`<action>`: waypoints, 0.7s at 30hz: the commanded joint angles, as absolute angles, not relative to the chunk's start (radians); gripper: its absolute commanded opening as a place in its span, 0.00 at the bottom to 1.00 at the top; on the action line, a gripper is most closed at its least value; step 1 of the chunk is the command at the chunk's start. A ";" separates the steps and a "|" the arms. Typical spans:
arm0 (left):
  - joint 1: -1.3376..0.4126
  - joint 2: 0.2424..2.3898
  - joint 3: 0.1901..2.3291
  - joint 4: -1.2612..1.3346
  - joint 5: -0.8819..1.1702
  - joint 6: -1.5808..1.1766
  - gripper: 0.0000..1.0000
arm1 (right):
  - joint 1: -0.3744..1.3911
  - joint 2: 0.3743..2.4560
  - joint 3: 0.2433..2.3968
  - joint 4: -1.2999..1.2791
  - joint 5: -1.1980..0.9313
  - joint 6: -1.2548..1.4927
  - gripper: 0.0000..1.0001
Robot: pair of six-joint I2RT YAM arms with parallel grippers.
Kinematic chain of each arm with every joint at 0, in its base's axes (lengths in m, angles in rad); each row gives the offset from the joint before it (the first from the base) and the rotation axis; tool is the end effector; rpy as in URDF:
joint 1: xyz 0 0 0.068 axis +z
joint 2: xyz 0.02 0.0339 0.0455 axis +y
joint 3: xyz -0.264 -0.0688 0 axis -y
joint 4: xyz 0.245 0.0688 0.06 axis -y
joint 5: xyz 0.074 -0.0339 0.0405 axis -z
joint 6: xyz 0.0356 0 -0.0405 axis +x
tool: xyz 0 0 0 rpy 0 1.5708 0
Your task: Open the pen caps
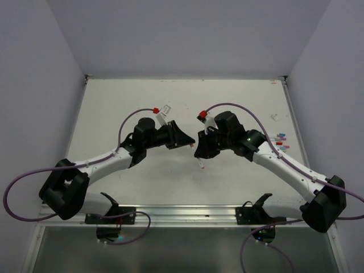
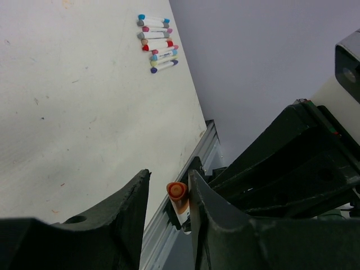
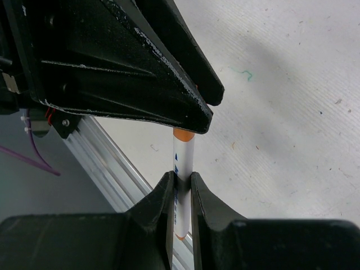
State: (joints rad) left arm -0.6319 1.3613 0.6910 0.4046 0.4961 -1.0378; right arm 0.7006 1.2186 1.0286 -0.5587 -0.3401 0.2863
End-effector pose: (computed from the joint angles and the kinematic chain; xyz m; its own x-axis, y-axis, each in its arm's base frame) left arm 0.2288 -0.1885 0.2389 -0.8743 -0.2987 -0.3826 0.2698 0.3563 -0.8946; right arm 0.1908 0.1765 0.3007 -0.7236 -0.2619 -0.6386 -0.6153 0.6641 0.4247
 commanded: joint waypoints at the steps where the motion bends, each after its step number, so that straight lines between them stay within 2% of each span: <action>1: -0.640 1.364 0.732 0.462 0.474 -1.037 0.36 | 0.707 1.226 1.072 -0.537 -0.367 0.273 0.00; 4: -0.640 1.367 0.733 0.466 0.476 -1.043 0.28 | 0.709 1.229 1.068 -0.531 -0.367 0.272 0.00; 7: -0.641 1.365 0.733 0.472 0.483 -1.046 0.16 | 0.709 1.233 1.066 -0.525 -0.354 0.273 0.00; 9: -0.644 1.367 0.732 0.474 0.488 -1.055 0.13 | 0.709 1.238 1.068 -0.517 -0.348 0.282 0.00; 11: -0.646 1.361 0.729 0.479 0.492 -1.057 0.15 | 0.709 1.243 1.072 -0.508 -0.338 0.293 0.00; 12: -0.646 1.359 0.727 0.474 0.489 -1.058 0.23 | 0.709 1.243 1.074 -0.506 -0.327 0.305 0.00; 14: -0.649 1.350 0.726 0.476 0.485 -1.055 0.24 | 0.709 1.239 1.075 -0.494 -0.311 0.313 0.00; 17: -0.650 1.345 0.727 0.462 0.476 -1.049 0.32 | 0.709 1.241 1.075 -0.486 -0.313 0.325 0.00; 21: -0.650 1.345 0.727 0.459 0.471 -1.046 0.27 | 0.709 1.250 1.075 -0.488 -0.318 0.331 0.00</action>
